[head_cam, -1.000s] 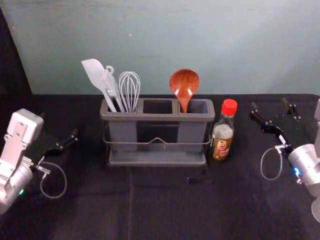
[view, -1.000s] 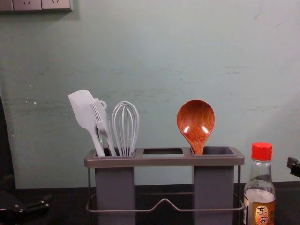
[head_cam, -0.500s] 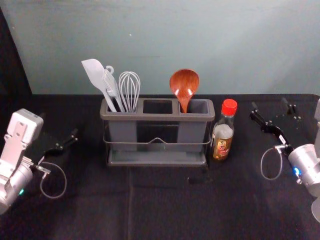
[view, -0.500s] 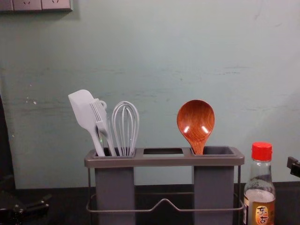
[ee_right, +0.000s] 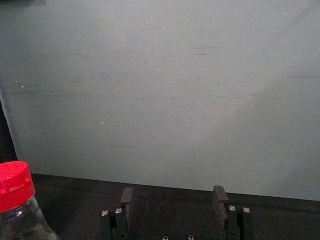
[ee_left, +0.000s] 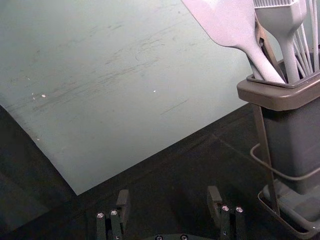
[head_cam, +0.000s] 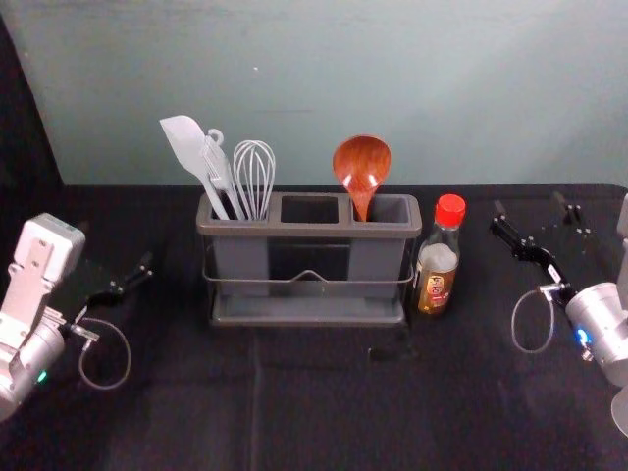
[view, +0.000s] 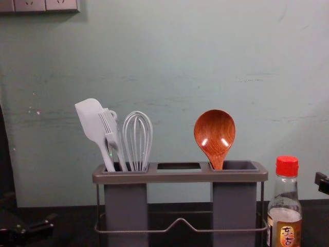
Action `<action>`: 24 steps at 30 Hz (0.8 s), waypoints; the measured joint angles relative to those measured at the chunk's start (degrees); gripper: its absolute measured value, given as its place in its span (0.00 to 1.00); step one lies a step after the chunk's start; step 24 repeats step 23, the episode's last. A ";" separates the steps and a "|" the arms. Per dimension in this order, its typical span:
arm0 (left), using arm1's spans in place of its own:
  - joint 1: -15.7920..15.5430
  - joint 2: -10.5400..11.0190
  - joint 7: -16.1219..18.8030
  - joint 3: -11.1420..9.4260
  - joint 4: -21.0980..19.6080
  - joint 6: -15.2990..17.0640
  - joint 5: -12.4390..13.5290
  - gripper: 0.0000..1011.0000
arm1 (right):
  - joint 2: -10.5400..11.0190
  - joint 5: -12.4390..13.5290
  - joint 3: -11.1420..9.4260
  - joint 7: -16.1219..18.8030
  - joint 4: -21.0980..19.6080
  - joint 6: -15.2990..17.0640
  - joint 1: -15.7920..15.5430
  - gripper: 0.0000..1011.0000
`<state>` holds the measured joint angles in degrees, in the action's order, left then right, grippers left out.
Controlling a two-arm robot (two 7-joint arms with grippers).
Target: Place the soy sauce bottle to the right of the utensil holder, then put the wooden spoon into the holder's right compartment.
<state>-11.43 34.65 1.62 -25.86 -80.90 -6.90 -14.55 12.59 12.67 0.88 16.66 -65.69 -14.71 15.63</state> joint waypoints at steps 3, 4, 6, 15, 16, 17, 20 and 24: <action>0.00 0.00 0.00 0.00 0.00 0.00 0.00 1.00 | 0.00 0.00 0.00 0.00 0.00 0.00 0.00 0.99; 0.00 0.00 0.00 0.00 0.00 0.00 0.00 1.00 | 0.00 0.00 0.00 0.00 0.00 0.00 0.00 0.99; 0.00 0.00 0.00 0.00 0.00 -0.01 0.00 1.00 | 0.00 0.00 0.00 0.00 0.00 0.00 0.00 0.99; 0.00 0.00 0.00 0.00 0.00 0.00 0.00 1.00 | 0.00 0.00 0.00 0.00 0.00 0.00 0.00 0.99; 0.00 0.00 0.00 0.00 0.00 0.00 0.00 1.00 | 0.00 0.00 0.00 0.00 0.00 0.00 0.00 0.99; 0.00 0.00 0.00 0.00 0.00 0.00 0.00 1.00 | 0.00 0.00 0.00 0.00 0.00 0.00 0.00 0.99; 0.00 0.00 0.00 0.00 0.00 -0.01 0.00 1.00 | 0.00 0.00 0.00 0.00 0.00 0.00 0.00 0.99; 0.00 0.00 0.00 0.00 0.00 0.00 0.00 1.00 | 0.00 0.00 0.00 0.00 0.00 0.00 0.00 0.99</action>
